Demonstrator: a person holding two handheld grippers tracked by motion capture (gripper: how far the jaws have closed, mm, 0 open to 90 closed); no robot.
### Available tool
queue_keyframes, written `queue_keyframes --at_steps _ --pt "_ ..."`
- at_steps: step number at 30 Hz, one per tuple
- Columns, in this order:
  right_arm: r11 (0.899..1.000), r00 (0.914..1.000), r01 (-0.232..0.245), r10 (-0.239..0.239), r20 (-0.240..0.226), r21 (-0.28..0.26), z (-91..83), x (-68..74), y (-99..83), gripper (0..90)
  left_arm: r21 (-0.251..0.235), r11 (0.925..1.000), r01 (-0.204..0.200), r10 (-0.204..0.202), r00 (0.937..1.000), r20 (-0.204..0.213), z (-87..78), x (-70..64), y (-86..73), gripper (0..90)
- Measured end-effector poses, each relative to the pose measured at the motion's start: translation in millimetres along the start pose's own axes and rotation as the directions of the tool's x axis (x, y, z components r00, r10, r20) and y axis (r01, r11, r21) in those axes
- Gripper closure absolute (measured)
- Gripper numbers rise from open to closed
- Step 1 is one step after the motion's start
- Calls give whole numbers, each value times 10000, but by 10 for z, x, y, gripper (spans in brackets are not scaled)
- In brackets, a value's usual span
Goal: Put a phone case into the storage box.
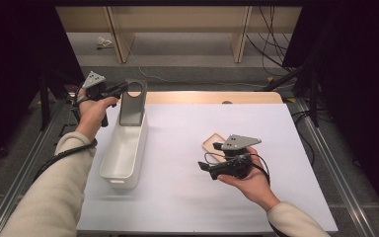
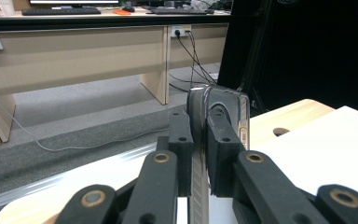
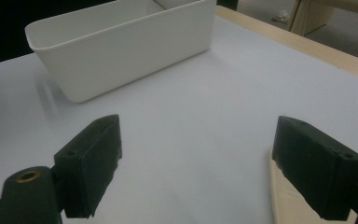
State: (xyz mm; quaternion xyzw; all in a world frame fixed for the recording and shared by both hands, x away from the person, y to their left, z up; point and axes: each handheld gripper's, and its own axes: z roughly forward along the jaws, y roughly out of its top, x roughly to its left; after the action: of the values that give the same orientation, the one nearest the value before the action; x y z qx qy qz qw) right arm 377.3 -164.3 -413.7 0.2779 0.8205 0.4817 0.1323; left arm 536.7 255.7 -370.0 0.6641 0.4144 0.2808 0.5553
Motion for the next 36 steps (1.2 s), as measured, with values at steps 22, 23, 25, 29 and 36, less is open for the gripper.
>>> queue_keyframes --at_steps 22,23,25,29,36 --pt "10000 10000 -43 43 13 -43 1 -6 2 166 123 9995 307 -306 9995 -125 46 42 -90 814" --pt "10000 10000 -47 47 13 -25 0 -6 2 167 153 9995 294 -291 9995 -137 48 45 -95 814" --pt "10000 10000 -33 33 10 -11 1 -4 1 166 197 9993 303 -300 9994 -146 51 49 -105 814" --pt "10000 10000 -31 31 -6 -1 2 -4 1 166 286 9991 314 -308 9993 -202 56 67 -126 813" --pt "10000 10000 -40 40 9 -27 2 -6 2 166 418 9983 415 -404 9988 -262 68 87 -178 812"
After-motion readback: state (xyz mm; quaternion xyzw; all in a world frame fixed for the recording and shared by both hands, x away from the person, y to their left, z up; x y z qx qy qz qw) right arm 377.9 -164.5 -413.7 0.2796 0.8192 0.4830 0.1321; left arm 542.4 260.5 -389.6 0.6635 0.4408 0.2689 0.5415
